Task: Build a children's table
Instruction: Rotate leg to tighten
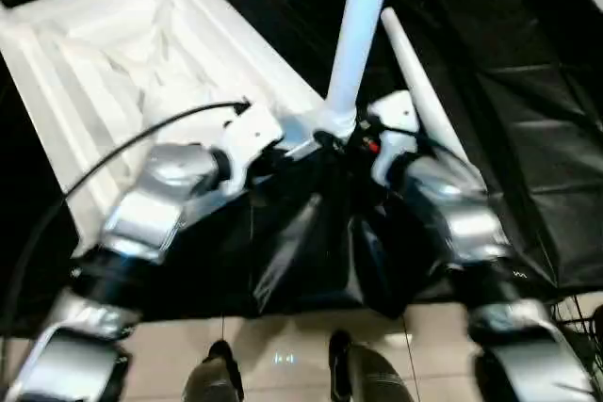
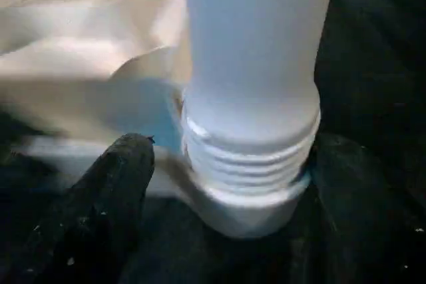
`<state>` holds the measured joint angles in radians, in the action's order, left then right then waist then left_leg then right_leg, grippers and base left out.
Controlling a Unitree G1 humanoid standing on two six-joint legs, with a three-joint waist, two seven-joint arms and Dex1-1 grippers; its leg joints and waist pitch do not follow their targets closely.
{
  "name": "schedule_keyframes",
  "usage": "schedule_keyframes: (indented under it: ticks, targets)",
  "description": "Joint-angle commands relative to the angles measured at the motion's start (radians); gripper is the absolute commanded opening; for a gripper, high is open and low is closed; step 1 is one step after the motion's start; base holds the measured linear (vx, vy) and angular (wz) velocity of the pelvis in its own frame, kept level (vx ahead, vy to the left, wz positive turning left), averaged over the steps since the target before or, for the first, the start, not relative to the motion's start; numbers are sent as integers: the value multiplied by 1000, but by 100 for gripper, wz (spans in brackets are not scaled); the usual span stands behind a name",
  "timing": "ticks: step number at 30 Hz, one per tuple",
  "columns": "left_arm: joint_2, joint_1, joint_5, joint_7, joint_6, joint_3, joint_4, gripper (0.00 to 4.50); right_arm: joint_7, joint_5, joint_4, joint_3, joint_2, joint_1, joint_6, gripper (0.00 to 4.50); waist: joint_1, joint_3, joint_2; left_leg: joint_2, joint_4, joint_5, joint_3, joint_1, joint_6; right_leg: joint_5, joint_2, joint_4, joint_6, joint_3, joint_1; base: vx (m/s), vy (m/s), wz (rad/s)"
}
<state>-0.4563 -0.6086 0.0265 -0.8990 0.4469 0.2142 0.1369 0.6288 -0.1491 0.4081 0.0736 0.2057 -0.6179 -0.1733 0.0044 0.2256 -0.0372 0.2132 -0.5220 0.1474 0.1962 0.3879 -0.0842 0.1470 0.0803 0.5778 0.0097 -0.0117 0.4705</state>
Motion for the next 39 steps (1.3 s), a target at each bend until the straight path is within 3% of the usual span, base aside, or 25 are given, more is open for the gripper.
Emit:
schedule_keyframes:
  ticks: [1, 3, 4, 6, 9, 15, 21, 25, 26, 29, 31, 39]
  targets:
    - [-40, 78, -30, -150, -32, 86, 1, 0, 152, -26, -72, 45, 54, 31, -2, 389, 4, -64, 1, -4, 33, 66, 9, -8, 100, -53, 23, -34, -260, 22, -78, 0, 0, 0]
    - [-73, 96, -62, -225, -39, 97, -45, 0, 217, -33, -97, 58, 97, 43, 6, 389, 3, -63, 1, -2, 31, 59, 12, -11, 103, -78, 22, -30, -272, 25, -77, 0, 0, 0]
    - [-95, 103, -76, -264, -38, 104, -70, 0, 268, -41, -117, 68, 129, 51, 6, 389, 5, -64, 6, 1, 29, 52, 15, -20, 107, -106, 19, -26, -290, 24, -74, 0, 0, 0]
    - [-109, 105, -80, -284, -32, 109, -81, 0, 301, -38, -129, 78, 152, 55, 17, 389, 9, -63, 7, 3, 26, 25, 19, -26, 121, -149, 16, -21, -305, 25, -71, 0, 0, 0]
    - [-128, 104, -83, -307, -34, 112, -81, 0, 349, -37, -144, 90, 179, 56, 41, 389, 17, -62, 5, 3, 24, 16, 20, -26, 128, -151, 18, -19, -311, 25, -72, 0, 0, 0]
    - [-141, 103, -92, -320, -47, 107, -78, 0, 418, -47, -161, 104, 203, 58, 63, 389, 24, -61, 3, 4, 26, 68, 18, -25, 101, -40, 24, -25, -301, 26, -75, 0, 0, 0]
    - [-145, 105, -95, -330, -52, 104, -76, 0, 447, -23, -120, 123, 213, 48, 98, 389, 23, -69, 1, -1, 17, -11, 19, -23, 128, -165, 18, -10, -320, 27, -80, 0, 0, 0]
    - [-144, 104, -95, -326, -53, 104, -70, 0, 450, -9, -95, 131, 212, 42, 115, 389, 23, -70, 0, -1, 16, 1, 19, -22, 133, -148, 18, -11, -325, 26, -82, 0, 0, 0]
    - [-144, 104, -95, -325, -54, 105, -70, 0, 450, -7, -90, 133, 211, 41, 118, 363, 23, -69, 0, -1, 16, 5, 18, -22, 131, -139, 18, -11, -324, 26, -82, 0, 0, 0]
    - [-144, 103, -96, -322, -54, 106, -68, 0, 449, -2, -77, 135, 204, 36, 124, 356, 23, -70, -1, 1, 16, 26, 18, -23, 124, -94, 21, -13, -323, 27, -81, 0, 0, 0]
    - [-144, 103, -97, -322, -53, 107, -69, 0, 447, 2, -66, 137, 200, 32, 132, 323, 24, -70, -1, 1, 15, 34, 18, -23, 121, -77, 21, -14, -320, 27, -80, 0, 0, 0]
    - [-146, 105, -97, -329, -51, 112, -69, 0, 449, 5, -47, 135, 192, 31, 159, 282, 24, -72, 1, 3, 14, 69, 17, -23, 104, -14, 22, -16, -314, 27, -78, 0, 0, 0]
